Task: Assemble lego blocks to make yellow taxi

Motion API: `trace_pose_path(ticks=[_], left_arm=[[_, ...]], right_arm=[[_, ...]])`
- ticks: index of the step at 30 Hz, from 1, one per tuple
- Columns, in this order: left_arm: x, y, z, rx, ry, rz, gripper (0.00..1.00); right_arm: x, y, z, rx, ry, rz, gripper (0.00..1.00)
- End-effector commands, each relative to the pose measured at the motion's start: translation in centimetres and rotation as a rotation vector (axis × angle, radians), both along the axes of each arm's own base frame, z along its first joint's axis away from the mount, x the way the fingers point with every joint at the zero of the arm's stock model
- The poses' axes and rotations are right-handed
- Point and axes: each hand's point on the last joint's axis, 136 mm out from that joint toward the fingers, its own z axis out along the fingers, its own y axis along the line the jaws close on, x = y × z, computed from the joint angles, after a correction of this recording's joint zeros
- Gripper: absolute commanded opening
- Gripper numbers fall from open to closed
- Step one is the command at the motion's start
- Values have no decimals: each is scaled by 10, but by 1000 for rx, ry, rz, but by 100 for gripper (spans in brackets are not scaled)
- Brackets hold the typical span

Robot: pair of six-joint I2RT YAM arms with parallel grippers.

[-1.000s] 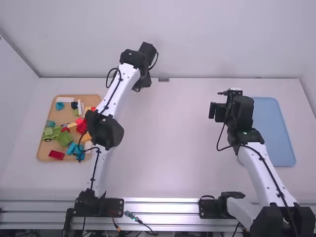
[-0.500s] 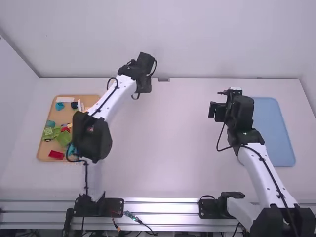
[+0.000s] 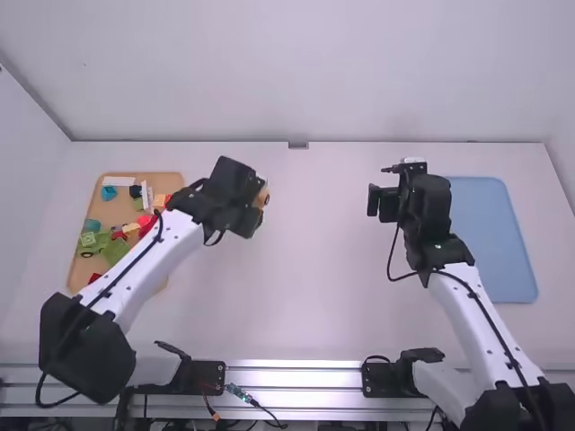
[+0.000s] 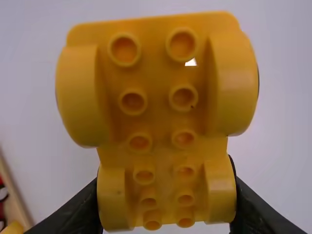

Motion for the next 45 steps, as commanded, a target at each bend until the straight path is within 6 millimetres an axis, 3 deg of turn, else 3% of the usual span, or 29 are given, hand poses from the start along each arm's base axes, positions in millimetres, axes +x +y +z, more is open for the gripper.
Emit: trace_pose_path(ticks=[1, 5, 10, 23, 27, 29, 31, 35, 45], left_arm=[[-24, -15, -18, -1, 22, -284, 2], [-40, -24, -45, -4, 47, -442, 1], [-47, -37, -82, 122, 111, -592, 1], [-50, -61, -135, 444, 176, -836, 4], [-44, -64, -137, 464, 174, -855, 17], [-37, -66, -135, 462, 149, -843, 31], [-37, -72, -135, 451, 130, -873, 39], [-44, -79, -136, 414, 136, -958, 42], [-51, -75, -142, 407, 165, -933, 52]], right_arm=[[-2, 1, 20, 6, -47, 2, 99], [-6, -3, 22, 9, -43, -7, 99], [-10, -1, 18, 3, -24, 0, 99], [-11, -1, 12, -1, -1, 1, 99], [-12, -1, 11, -1, 3, 1, 99], [-11, -1, 11, -1, 2, 1, 99], [-11, -1, 11, -1, 2, 1, 99], [-11, -1, 11, -3, 3, 0, 99], [-11, -2, 11, -3, 3, -2, 99]])
